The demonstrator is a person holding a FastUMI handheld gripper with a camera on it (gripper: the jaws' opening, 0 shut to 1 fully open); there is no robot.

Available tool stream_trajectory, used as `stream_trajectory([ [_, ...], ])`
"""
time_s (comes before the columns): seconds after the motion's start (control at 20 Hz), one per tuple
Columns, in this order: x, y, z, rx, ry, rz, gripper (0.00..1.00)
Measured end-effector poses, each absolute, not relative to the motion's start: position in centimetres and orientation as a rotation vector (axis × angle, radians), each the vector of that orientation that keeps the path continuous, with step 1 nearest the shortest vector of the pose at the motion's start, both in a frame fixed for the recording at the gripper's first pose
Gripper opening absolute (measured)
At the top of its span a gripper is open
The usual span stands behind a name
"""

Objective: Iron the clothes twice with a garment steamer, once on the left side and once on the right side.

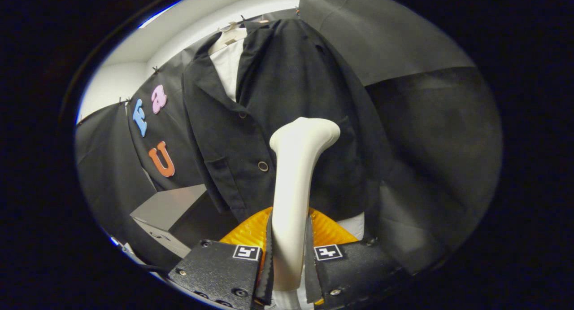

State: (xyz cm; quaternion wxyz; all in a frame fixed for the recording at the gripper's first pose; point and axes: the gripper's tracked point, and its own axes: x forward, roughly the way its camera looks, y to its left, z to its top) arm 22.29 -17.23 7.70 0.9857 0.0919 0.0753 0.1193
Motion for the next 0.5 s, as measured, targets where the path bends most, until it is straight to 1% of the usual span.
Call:
stream_trajectory([
  [0.15,21.9,-17.3,5.0,0.173,0.193,0.234,0.31],
  [0.5,21.7,-17.7,1.2,0.192,0.266,0.218,0.31],
])
